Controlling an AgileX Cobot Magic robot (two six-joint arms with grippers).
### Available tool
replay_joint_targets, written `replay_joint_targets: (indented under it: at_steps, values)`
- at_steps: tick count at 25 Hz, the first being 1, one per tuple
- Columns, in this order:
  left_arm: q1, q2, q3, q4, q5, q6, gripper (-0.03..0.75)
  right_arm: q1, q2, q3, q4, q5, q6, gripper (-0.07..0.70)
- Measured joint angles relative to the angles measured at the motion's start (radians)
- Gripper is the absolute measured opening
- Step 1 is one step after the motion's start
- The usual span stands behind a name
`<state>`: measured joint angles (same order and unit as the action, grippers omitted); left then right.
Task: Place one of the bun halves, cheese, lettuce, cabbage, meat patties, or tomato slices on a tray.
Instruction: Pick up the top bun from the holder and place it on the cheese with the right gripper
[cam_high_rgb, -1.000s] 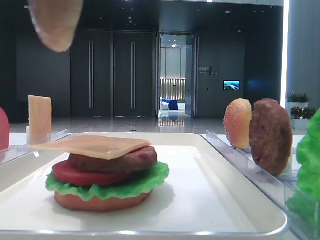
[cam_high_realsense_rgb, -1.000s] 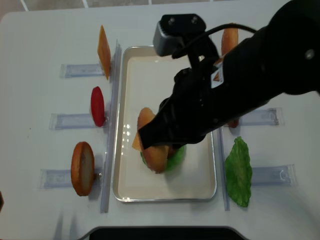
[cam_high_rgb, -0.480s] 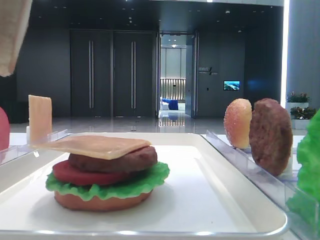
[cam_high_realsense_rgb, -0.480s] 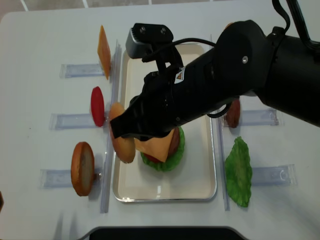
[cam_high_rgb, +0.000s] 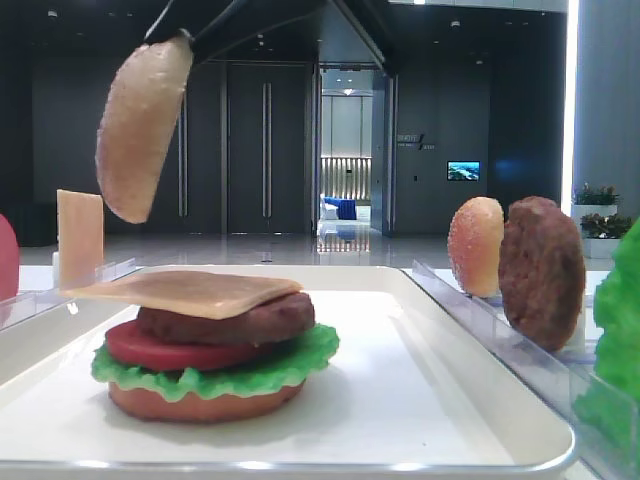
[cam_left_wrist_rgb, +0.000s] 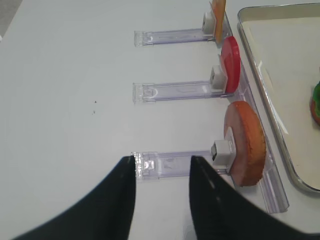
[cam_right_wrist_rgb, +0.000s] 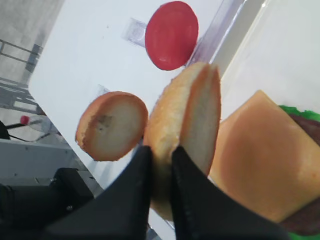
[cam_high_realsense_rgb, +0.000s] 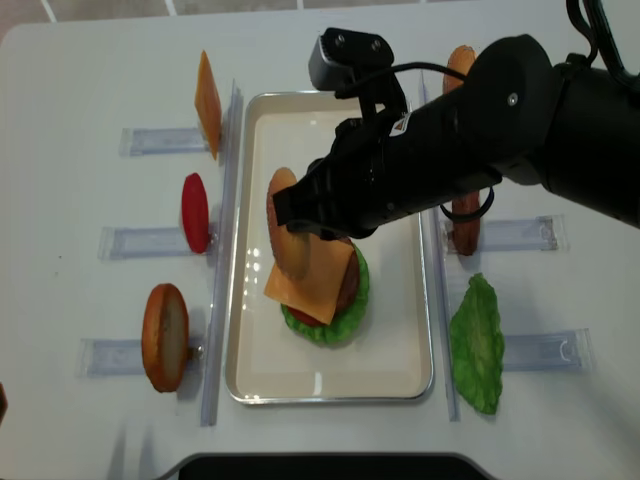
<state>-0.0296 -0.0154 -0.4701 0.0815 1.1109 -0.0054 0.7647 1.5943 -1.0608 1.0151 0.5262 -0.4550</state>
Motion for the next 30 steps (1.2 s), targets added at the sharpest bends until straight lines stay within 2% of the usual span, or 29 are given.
replay_joint_targets:
  at_steps: [5, 14, 23, 26, 30]
  values:
    - [0.000, 0.000, 0.000, 0.000, 0.000, 0.000, 0.282, 0.001, -0.066, 0.094, 0.344, -0.070, -0.278, 0.076]
    - [0.000, 0.000, 0.000, 0.000, 0.000, 0.000, 0.282, 0.001, -0.124, 0.274, 0.739, -0.065, -0.636, 0.076]
    - [0.000, 0.000, 0.000, 0.000, 0.000, 0.000, 0.282, -0.098, -0.124, 0.286, 0.784, 0.117, -0.734, 0.076]
    - [0.000, 0.000, 0.000, 0.000, 0.000, 0.000, 0.282, -0.127, -0.124, 0.286, 0.785, 0.144, -0.766, 0.076]
    - [0.000, 0.000, 0.000, 0.000, 0.000, 0.000, 0.282, -0.137, -0.124, 0.286, 0.785, 0.143, -0.828, 0.076]
